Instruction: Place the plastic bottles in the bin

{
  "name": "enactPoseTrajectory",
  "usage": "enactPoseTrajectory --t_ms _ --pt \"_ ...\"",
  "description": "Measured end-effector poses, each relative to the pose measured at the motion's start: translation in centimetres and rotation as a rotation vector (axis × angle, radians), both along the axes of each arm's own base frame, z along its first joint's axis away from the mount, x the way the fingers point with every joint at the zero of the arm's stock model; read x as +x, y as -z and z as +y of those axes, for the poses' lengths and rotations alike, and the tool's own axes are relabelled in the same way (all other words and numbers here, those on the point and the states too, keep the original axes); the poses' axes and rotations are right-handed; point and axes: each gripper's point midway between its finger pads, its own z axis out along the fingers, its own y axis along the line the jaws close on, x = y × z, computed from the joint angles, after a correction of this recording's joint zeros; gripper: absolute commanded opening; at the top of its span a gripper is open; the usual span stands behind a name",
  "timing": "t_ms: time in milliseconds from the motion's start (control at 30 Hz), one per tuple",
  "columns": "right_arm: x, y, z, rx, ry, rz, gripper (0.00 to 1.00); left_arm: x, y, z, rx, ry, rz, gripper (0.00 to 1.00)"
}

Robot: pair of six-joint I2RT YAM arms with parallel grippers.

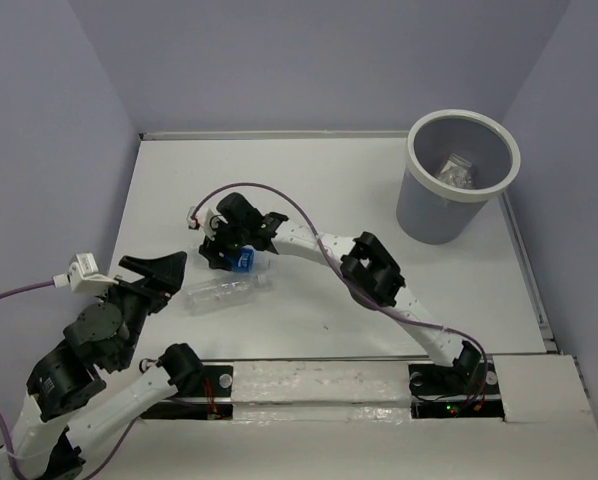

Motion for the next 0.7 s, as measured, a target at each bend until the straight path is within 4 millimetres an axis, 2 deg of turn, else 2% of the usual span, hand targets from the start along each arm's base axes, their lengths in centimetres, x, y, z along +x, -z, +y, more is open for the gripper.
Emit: enactPoseTrajectory --t_ms 33,67,100,200,267,367,467,533,633,667,700 --pt "0.4 0.0 0.0 0.012 0.007 -0.007 0.61 -0.3 -0.1 0.0 -0.020 0.008 0.018 0.99" --pt "0.8 -0.3 -0.4 0.020 0.018 -0.010 0.53 -0.7 -0.1 0.0 -0.035 0.017 0.039 0.99" --pt "0.9 -0.3 -0.6 0.022 0.025 -0.008 0.49 -0.9 0.1 -0.2 -0.045 0.029 0.061 0.99" --pt "2.4 -0.6 -2.3 0.033 0.073 -0.015 0.47 -1.3 1.5 -1.1 -0.045 0.064 0.131 0.99" --pt "3.4 -1.0 -4.3 0.033 0.119 -0.010 0.47 -1.3 3.0 -2.1 -0.015 0.091 0.196 0.99" --pt "5.2 -3.6 -6.6 0.068 0.182 -0.033 0.43 -0.9 5.1 -3.6 0.051 0.120 0.282 0.99" --pt "6.9 -9.1 -9.5 0.147 0.261 -0.088 0.43 -0.2 7.6 -5.7 0.130 0.159 0.381 0.99" --pt "8.1 -14.4 -12.0 0.230 0.328 -0.152 0.42 0.1 9.3 -6.7 0.178 0.182 0.437 0.99" --pt "9.6 -26.4 -18.1 0.429 0.461 -0.314 0.41 0.1 11.1 -7.2 0.221 0.195 0.481 0.99" --pt "9.7 -29.4 -20.1 0.482 0.499 -0.359 0.41 0.2 11.5 -7.4 0.224 0.196 0.481 0.99" --pt "9.9 -33.7 -23.6 0.564 0.562 -0.427 0.40 0.3 11.9 -7.4 0.228 0.197 0.481 0.99"
